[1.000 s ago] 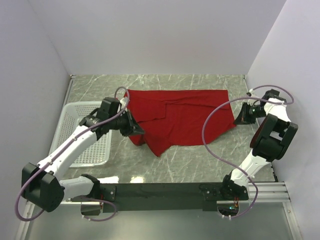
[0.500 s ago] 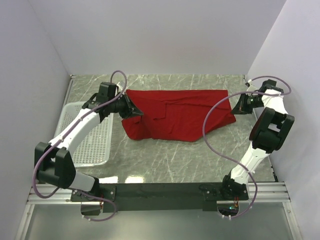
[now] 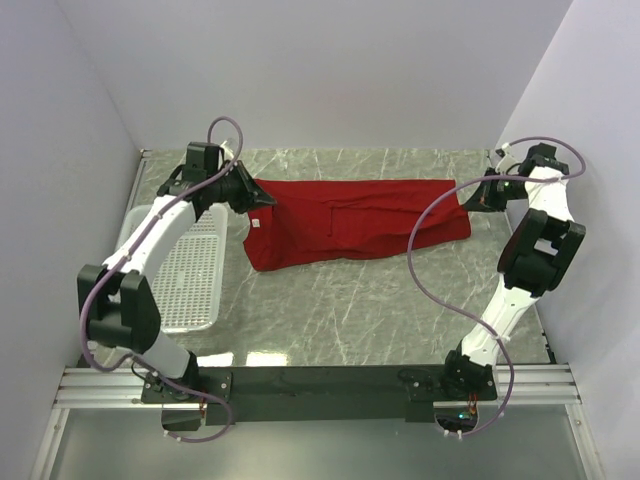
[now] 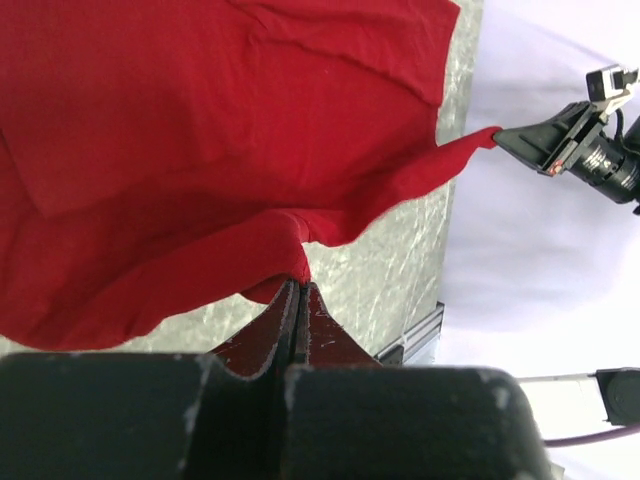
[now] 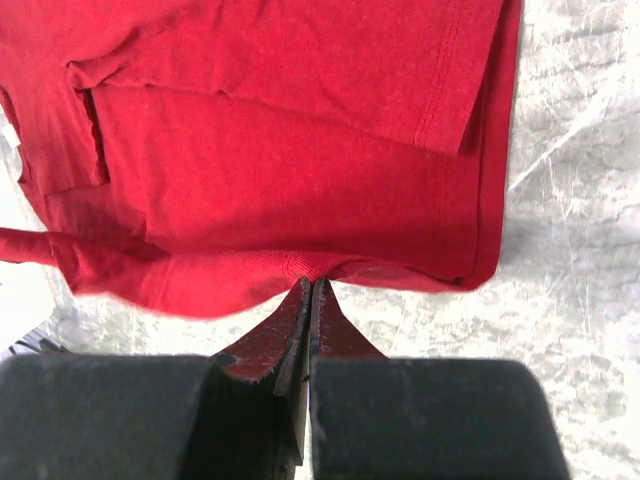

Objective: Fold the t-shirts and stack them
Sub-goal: Fold the tshirt

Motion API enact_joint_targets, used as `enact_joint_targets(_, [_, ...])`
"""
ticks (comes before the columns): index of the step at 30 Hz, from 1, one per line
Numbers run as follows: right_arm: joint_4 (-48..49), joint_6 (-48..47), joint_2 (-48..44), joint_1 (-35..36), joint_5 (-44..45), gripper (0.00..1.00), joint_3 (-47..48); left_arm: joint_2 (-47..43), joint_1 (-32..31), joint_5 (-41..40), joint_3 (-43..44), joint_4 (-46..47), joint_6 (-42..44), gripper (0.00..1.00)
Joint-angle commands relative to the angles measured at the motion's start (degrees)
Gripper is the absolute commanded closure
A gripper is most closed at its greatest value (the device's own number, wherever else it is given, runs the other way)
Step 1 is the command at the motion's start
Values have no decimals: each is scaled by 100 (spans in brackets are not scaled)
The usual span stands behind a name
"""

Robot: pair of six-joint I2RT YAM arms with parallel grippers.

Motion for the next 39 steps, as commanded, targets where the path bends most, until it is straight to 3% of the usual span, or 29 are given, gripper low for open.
enact_joint_targets(1, [71, 206, 153, 69, -95, 100, 285, 271, 58, 151, 536, 233, 221, 99])
enact_joint_targets(16, [326, 426, 294, 69, 28, 100, 242, 1739, 67, 300, 2180, 111, 467, 99])
enact_joint_targets(39, [800, 488, -66, -221, 81, 100, -443, 2451, 252, 134, 2980, -83, 555, 99])
